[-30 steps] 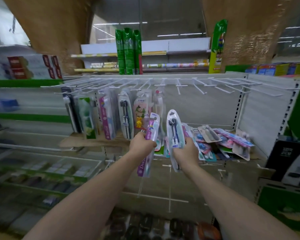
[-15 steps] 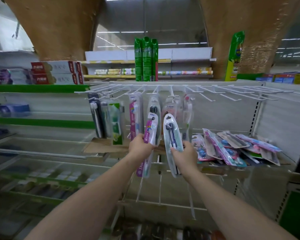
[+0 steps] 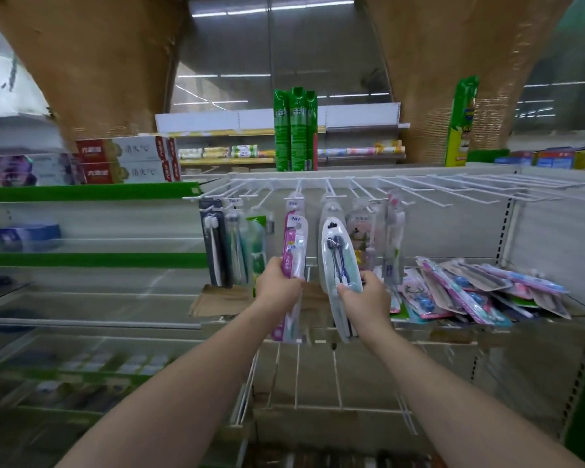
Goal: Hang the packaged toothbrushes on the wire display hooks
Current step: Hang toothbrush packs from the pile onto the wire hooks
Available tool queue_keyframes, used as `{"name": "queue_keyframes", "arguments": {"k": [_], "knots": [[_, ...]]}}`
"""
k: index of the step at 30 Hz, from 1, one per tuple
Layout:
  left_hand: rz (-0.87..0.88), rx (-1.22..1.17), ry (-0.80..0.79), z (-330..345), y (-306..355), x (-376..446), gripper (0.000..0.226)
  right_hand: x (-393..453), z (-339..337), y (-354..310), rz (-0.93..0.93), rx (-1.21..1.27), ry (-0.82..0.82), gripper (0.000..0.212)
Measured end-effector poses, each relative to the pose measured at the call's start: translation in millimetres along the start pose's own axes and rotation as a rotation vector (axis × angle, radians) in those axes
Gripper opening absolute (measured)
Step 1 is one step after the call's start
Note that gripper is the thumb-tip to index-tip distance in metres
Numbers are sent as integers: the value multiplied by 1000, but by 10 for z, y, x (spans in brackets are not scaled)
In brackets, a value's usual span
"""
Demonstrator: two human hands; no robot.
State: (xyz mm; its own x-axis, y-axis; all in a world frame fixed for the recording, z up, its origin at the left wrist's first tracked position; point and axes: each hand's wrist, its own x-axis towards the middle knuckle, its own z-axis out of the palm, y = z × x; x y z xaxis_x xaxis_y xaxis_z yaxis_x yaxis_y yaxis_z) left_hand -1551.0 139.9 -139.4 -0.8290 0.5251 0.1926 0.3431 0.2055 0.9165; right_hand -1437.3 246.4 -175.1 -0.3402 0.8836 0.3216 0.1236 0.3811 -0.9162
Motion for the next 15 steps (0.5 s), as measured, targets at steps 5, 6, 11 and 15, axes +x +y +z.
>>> {"name": "queue_keyframes", "arguments": {"k": [5, 6, 11, 15], "knots": [[17, -17, -24, -46, 56, 94, 25, 105, 27, -122, -25, 30, -4, 12], [18, -24, -29, -49, 66, 114, 25, 148, 36, -135, -27, 27, -6, 12], [27, -36, -8, -45, 90, 241, 25, 355, 91, -180, 2, 40, -4, 11], [38, -38, -10, 14, 128, 351, 27, 441, 134, -121, 20, 74, -13, 12]]}}
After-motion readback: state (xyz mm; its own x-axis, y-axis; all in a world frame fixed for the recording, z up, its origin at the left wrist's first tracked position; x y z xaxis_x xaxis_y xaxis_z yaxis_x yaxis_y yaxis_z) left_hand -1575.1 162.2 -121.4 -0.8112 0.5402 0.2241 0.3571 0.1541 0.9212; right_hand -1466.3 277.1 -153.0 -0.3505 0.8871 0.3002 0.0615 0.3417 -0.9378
